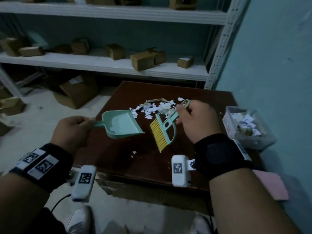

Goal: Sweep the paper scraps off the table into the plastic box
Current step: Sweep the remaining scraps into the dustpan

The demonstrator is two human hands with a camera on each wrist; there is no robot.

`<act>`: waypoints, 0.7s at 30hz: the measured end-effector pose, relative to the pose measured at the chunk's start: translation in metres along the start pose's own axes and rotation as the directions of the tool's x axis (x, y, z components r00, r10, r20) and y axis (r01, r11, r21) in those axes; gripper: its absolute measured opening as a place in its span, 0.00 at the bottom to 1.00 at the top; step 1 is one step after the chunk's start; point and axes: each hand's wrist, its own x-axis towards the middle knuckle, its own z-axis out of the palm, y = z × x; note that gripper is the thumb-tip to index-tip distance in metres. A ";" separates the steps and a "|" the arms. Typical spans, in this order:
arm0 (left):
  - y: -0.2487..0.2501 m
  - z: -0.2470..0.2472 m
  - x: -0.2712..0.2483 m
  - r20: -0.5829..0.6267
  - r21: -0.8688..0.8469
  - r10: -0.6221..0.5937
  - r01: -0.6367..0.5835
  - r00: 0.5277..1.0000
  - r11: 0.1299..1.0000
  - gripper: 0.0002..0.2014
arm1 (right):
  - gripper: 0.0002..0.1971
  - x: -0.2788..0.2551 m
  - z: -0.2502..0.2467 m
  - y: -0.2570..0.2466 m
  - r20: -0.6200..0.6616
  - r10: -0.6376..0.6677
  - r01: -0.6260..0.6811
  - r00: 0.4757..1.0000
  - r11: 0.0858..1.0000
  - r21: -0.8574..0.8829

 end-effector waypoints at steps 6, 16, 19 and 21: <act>-0.027 -0.021 0.015 -0.099 -0.075 -0.078 0.070 0.992 0.995 0.13 | 0.14 -0.023 0.061 -0.041 0.380 -0.055 0.025 0.924 0.996 0.083; -0.049 -0.035 0.056 -0.118 -0.041 -0.108 0.103 0.987 0.994 0.14 | 0.15 0.010 0.088 -0.008 0.366 0.205 -0.225 0.908 0.974 0.012; -0.056 -0.032 0.064 -0.096 -0.148 -0.168 0.153 0.981 0.977 0.14 | 0.16 0.026 0.074 0.004 0.227 0.282 -0.281 0.932 0.959 -0.040; -0.058 -0.030 0.068 -0.096 -0.189 -0.182 0.162 0.979 0.968 0.14 | 0.17 0.035 0.066 0.010 0.114 0.313 -0.308 0.943 0.949 -0.062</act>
